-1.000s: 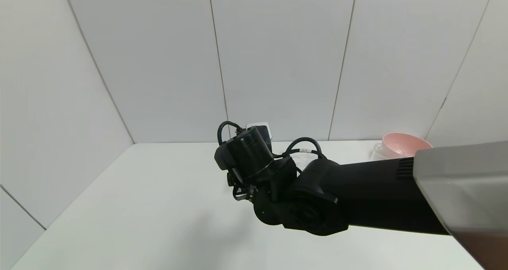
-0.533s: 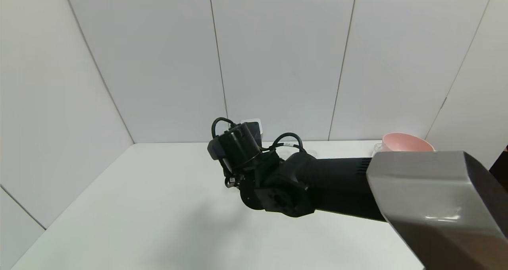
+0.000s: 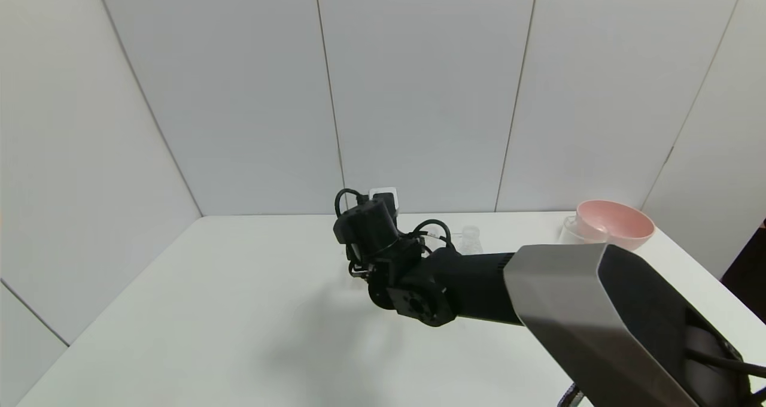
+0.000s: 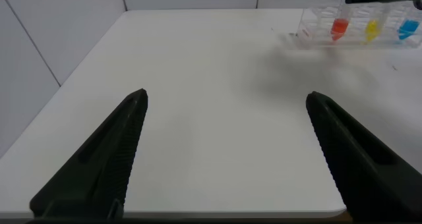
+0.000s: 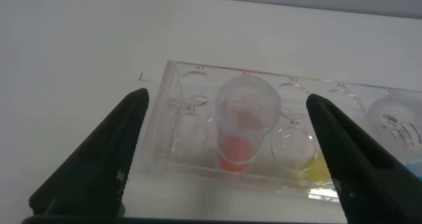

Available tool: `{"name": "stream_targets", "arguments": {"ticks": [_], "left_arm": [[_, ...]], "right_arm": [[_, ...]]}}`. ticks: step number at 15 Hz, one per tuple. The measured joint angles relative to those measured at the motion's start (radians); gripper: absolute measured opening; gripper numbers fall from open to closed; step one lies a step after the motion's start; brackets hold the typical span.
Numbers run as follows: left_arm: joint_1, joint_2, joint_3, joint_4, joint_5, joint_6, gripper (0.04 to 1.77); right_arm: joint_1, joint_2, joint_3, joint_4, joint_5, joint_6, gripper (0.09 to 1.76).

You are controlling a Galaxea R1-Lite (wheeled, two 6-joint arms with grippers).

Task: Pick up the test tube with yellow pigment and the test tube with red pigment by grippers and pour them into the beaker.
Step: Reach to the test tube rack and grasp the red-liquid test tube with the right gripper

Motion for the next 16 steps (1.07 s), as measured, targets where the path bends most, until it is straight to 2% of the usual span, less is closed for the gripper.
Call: {"name": "stream_targets", "arguments": {"ticks": [3, 14, 15, 16], "left_arm": [[0.0, 0.0, 0.0, 0.0, 0.0, 0.0, 1.72], [0.0, 0.0, 0.0, 0.0, 0.0, 0.0, 1.72], [0.0, 0.0, 0.0, 0.0, 0.0, 0.0, 1.72], [0.0, 0.0, 0.0, 0.0, 0.0, 0.0, 1.72]], "right_arm": [[-0.013, 0.038, 0.0, -0.073, 0.0, -0.049, 1.71], [-0.023, 0.056, 0.0, -0.076, 0.002, -0.05, 1.71], [-0.023, 0.056, 0.0, -0.075, 0.002, -0.051, 1.66], [-0.024, 0.056, 0.0, -0.075, 0.002, -0.051, 1.47]]}}
